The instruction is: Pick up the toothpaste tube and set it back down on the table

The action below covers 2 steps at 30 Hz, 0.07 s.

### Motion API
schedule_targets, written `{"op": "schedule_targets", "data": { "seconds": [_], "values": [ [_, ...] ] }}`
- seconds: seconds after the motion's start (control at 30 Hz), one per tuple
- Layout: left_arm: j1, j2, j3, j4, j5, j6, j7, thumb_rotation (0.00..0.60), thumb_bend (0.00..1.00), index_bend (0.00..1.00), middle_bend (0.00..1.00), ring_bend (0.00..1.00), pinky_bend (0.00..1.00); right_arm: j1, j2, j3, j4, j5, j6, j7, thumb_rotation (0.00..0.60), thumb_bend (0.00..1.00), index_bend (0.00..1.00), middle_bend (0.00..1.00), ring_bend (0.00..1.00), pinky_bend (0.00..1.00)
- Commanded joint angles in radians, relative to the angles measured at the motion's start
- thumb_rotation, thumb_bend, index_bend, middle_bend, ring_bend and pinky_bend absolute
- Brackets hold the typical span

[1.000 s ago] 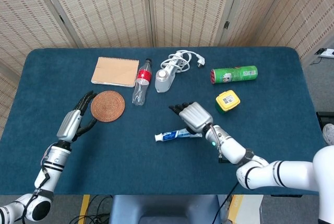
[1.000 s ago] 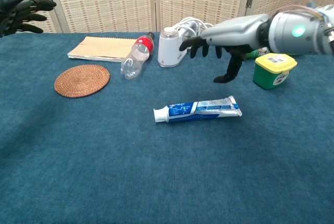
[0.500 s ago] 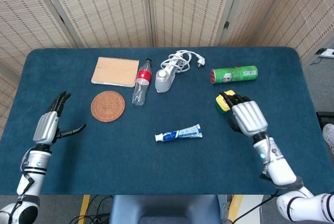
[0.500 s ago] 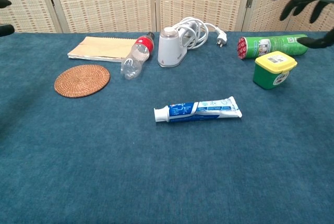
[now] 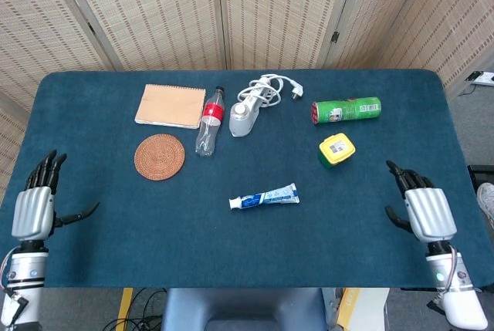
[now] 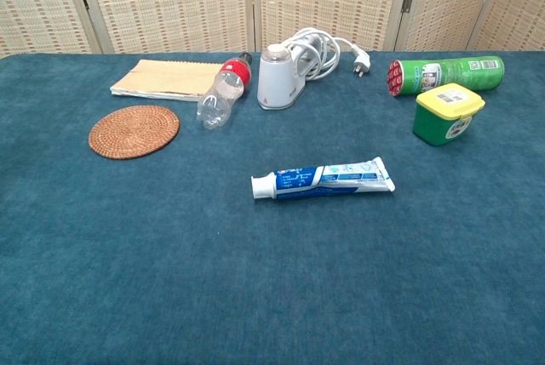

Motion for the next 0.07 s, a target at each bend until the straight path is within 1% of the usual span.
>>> {"op": "schedule_targets", "data": {
  "seconds": [0.03, 0.07],
  "values": [
    [0.035, 0.011, 0.032, -0.037, 0.030, 0.033, 0.040, 0.359, 0.14, 0.00, 0.00, 0.00, 0.14, -0.035, 0.006, -0.004, 0.005, -0.040, 0.019, 0.018, 0.600, 0.34, 0.08, 0.25, 0.20, 0.29],
    [0.042, 0.012, 0.038, -0.046, 0.035, 0.038, 0.052, 0.358, 0.14, 0.00, 0.00, 0.00, 0.14, -0.041, 0.012, -0.004, 0.003, -0.048, 0.019, 0.019, 0.600, 0.34, 0.08, 0.25, 0.20, 0.29]
  ]
}}
